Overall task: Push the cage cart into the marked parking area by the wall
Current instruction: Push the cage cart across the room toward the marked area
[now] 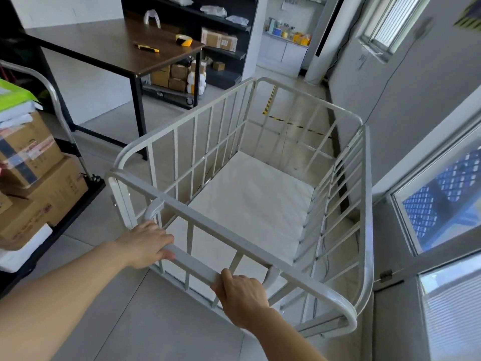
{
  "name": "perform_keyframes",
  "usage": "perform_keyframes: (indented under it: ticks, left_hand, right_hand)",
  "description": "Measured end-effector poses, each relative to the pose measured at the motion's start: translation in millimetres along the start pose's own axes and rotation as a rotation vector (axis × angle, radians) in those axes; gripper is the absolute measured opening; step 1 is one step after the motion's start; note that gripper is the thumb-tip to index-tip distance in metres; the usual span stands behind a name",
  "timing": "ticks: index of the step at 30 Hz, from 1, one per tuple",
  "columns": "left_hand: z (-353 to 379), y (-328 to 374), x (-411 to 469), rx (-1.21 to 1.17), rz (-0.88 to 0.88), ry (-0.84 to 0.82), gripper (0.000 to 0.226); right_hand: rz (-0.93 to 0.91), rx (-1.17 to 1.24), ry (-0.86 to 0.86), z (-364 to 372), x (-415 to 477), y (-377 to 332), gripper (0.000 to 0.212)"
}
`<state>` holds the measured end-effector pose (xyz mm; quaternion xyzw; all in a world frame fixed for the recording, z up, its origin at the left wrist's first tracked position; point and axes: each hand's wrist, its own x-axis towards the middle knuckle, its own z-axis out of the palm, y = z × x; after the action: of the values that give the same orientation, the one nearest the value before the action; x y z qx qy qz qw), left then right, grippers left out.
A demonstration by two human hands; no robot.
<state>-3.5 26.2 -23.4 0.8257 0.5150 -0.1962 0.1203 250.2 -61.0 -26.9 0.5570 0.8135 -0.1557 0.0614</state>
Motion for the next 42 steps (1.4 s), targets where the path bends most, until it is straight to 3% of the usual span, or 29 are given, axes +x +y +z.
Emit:
perform_keyframes:
  ticks: [18,23,42]
  left_hand:
    - [-38,35,71,0.069,0.017,0.067,0.046]
    - [-53,51,97,0.068,0.016,0.079,0.044]
    - [-118,120,233,0.006,0.015,0.124,0.04]
  right_hand:
    - [0.023,-0.031,-0.059,-26,39,86,0.079]
    - [0.063,-0.051,-0.079,-40,47,118,0.033]
    - [0.168,-0.086,-0.06,-92,96,267,0.041]
